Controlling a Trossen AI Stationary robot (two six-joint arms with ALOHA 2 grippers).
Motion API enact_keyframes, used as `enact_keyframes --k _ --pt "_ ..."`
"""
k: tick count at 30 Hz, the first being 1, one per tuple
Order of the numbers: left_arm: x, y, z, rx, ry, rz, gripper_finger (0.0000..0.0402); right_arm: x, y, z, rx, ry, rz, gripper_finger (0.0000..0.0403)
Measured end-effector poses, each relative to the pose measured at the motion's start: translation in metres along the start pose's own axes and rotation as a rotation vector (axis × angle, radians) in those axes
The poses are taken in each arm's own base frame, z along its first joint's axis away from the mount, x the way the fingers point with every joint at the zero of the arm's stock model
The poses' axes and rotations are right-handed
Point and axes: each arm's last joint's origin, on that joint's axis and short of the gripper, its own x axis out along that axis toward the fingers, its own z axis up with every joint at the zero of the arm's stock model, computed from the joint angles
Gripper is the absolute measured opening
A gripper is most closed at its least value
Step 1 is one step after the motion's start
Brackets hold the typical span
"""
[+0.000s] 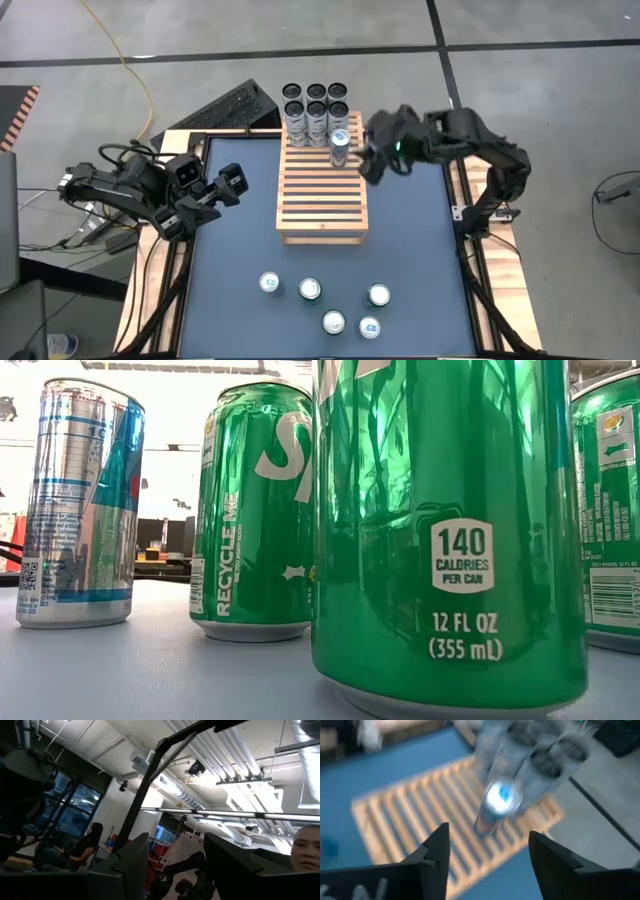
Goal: Place canned beverage on shelf
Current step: Put the blue soda can on the shelf aligned to the other blue soda can
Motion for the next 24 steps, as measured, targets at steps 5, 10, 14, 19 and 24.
enact_keyframes --k 5,10,14,19,24 --pt "-0.001 -0.004 0.001 -0.032 0.041 -0.068 0.0179 -0.008 0.044 -0.026 -0.154 0.101 0.126 0.0173" --pt "-0.002 -0.004 -0.001 -0.041 0.075 -0.071 0.0179 -0.026 0.086 -0.056 -0.247 0.197 0.330 0.0157" --pt "-0.002 -0.003 -0.001 -0.043 0.069 -0.048 0.0179 -0.040 0.118 -0.083 -0.240 0.296 0.475 0.0157" --pt "-0.002 -0.001 -0.001 -0.024 0.050 -0.004 0.0179 -0.053 0.148 -0.116 -0.227 0.358 0.505 0.0165" --pt "-0.002 0.000 -0.001 -0.038 0.030 0.029 0.0179 -0.054 0.167 -0.142 -0.167 0.405 0.477 0.0201"
